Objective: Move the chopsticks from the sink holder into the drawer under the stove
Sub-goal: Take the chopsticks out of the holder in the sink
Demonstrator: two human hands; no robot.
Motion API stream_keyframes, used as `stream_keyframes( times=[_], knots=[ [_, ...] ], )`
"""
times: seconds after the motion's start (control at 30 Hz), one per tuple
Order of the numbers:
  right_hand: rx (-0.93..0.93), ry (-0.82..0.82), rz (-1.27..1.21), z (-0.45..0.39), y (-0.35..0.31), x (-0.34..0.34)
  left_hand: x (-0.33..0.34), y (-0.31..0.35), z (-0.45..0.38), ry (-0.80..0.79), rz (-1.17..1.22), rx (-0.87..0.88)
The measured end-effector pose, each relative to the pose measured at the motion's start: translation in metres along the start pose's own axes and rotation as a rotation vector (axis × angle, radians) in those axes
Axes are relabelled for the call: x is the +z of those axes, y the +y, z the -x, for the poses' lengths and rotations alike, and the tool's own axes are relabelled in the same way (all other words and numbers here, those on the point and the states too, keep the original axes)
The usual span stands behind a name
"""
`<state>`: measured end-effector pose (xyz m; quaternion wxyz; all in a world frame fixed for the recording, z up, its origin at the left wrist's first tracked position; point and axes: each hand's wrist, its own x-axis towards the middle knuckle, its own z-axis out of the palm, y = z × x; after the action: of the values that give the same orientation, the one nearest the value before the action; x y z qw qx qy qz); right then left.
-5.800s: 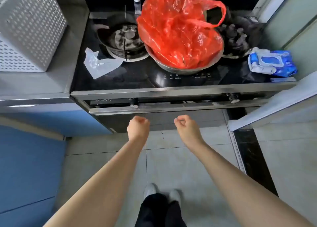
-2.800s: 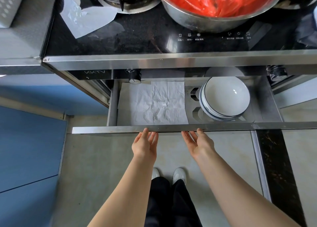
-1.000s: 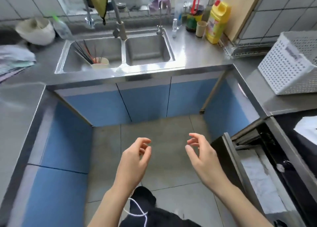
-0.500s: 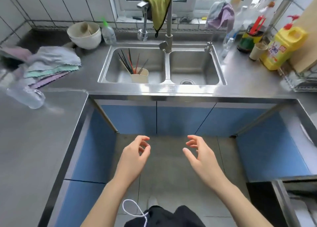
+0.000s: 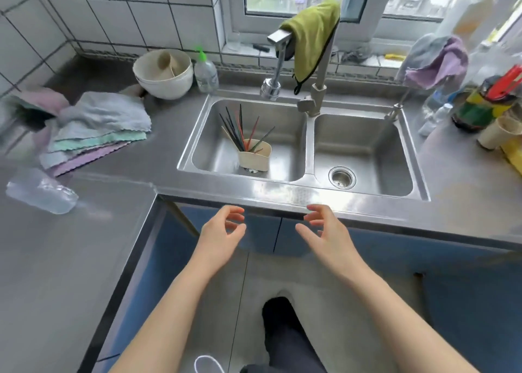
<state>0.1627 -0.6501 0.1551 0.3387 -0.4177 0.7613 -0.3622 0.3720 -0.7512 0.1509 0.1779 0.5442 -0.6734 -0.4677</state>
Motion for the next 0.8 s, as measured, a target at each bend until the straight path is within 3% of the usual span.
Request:
stream_keyframes(
  times=[0.4,0.8],
  knots=[
    [0.052,-0.11,0.071,-0.191,-0.032,0.013,-0.009,0.015,-0.155,0.105,0.141,-0.176],
    [0.335,-0.161,0.204,-0.297,-0.021,0.086,-0.037,-0.033,-0.301,-0.062,0.041,-0.266]
  ],
)
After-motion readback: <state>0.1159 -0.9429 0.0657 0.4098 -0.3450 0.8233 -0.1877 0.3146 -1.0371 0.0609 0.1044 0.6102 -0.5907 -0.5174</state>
